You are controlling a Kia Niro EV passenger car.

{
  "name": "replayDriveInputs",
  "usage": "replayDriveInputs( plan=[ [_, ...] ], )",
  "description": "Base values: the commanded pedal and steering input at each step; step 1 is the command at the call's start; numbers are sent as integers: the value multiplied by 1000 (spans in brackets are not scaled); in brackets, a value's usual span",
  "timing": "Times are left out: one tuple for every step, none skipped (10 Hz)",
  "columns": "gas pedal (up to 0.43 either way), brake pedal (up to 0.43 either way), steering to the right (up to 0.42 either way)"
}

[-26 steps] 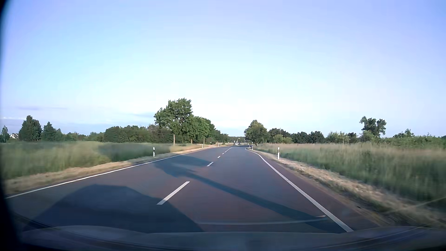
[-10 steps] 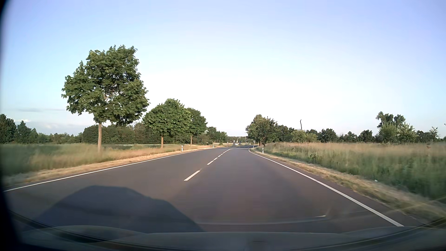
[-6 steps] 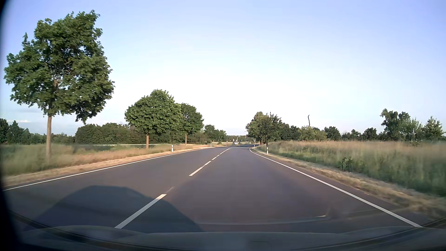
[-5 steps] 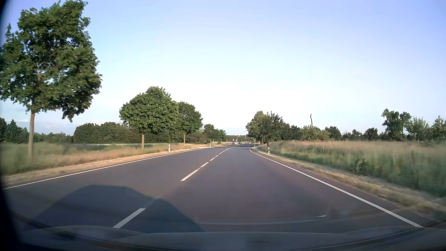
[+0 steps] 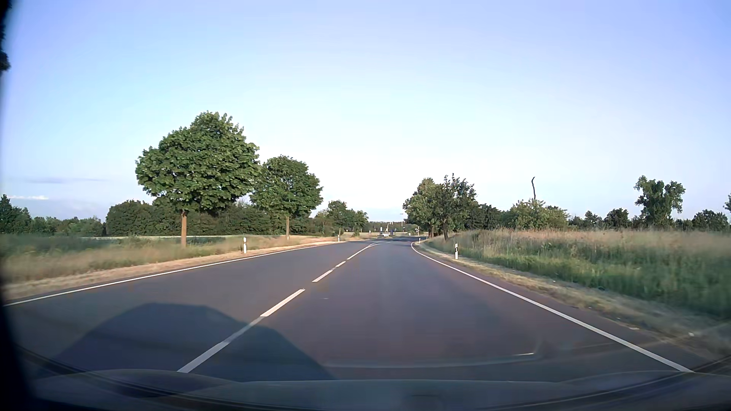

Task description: Follow the waypoints while adhering to traffic rules and regulations

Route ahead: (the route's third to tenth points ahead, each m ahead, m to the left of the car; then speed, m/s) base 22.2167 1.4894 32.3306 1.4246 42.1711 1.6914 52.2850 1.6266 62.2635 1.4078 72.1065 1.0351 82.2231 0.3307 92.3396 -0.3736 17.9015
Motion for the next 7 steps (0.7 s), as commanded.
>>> replayDriveInputs(
  plan=[
    [0,24,1],
    [8,24,1],
    [28,24,1],
    [39,24,1],
    [39,24,1],
    [39,24,1],
    [39,24,1]
  ],
)
